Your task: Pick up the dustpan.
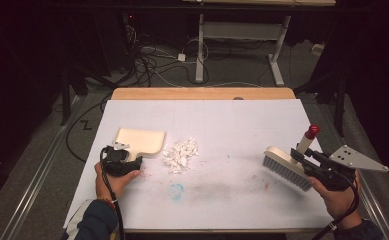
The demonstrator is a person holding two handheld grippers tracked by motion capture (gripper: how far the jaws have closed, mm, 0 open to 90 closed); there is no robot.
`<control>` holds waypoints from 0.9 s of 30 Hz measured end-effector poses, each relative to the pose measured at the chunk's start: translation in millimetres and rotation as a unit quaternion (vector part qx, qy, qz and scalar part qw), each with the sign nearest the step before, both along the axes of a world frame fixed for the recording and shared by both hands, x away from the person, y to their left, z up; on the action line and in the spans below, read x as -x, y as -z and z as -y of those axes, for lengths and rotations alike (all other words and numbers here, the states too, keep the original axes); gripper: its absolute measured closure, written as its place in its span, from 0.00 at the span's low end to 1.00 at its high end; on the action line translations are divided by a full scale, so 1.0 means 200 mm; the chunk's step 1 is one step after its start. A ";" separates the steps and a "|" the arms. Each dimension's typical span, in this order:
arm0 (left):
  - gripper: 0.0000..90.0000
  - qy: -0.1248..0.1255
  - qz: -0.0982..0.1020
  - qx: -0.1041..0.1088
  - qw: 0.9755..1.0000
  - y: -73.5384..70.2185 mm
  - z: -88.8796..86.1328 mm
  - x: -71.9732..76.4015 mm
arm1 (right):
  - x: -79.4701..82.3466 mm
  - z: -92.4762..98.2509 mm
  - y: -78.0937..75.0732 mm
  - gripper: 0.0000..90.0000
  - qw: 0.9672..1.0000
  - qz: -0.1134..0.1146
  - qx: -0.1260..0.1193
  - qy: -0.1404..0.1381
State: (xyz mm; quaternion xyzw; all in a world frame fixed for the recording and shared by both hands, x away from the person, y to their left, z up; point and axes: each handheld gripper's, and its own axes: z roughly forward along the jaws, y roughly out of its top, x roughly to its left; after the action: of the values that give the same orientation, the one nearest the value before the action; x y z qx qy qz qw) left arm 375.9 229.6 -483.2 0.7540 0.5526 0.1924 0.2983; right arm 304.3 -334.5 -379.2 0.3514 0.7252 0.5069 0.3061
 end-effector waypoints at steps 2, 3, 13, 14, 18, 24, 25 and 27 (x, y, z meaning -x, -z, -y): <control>0.53 -0.005 -0.005 0.000 1.000 0.00 -0.01 -0.01 | 0.00 0.00 0.01 0.79 1.000 -0.004 -0.001 0.000; 0.59 -0.005 -0.005 -0.003 1.000 -0.01 -0.01 -0.02 | 0.00 0.00 0.01 0.79 1.000 -0.004 -0.001 -0.001; 0.71 0.002 -0.010 -0.006 1.000 -0.02 -0.03 -0.03 | -0.01 -0.01 0.02 0.79 1.000 -0.008 0.005 -0.006; 0.71 0.004 -0.012 -0.008 1.000 -0.03 -0.03 -0.03 | -0.01 -0.01 0.02 0.79 1.000 -0.008 0.005 -0.006; 0.71 0.027 -0.030 -0.019 0.999 -0.08 -0.08 -0.04 | 0.00 -0.01 0.02 0.79 1.000 -0.007 0.006 -0.004; 0.71 0.068 -0.031 -0.073 0.995 -0.23 -0.13 0.03 | 0.00 0.00 0.02 0.79 1.000 -0.006 0.006 -0.001; 0.71 0.085 -0.041 -0.088 0.992 -0.27 -0.15 0.05 | 0.00 0.00 0.02 0.79 1.000 -0.008 0.005 0.001; 0.71 0.097 -0.045 -0.088 0.990 -0.28 -0.16 0.07 | -0.01 0.00 0.02 0.79 1.000 -0.008 0.005 0.002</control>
State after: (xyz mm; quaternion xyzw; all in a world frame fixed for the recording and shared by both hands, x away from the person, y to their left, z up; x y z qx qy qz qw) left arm 361.6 262.5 -426.4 0.8352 0.4708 0.1767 0.2226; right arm 305.3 -334.4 -384.1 0.3558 0.7293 0.4996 0.3031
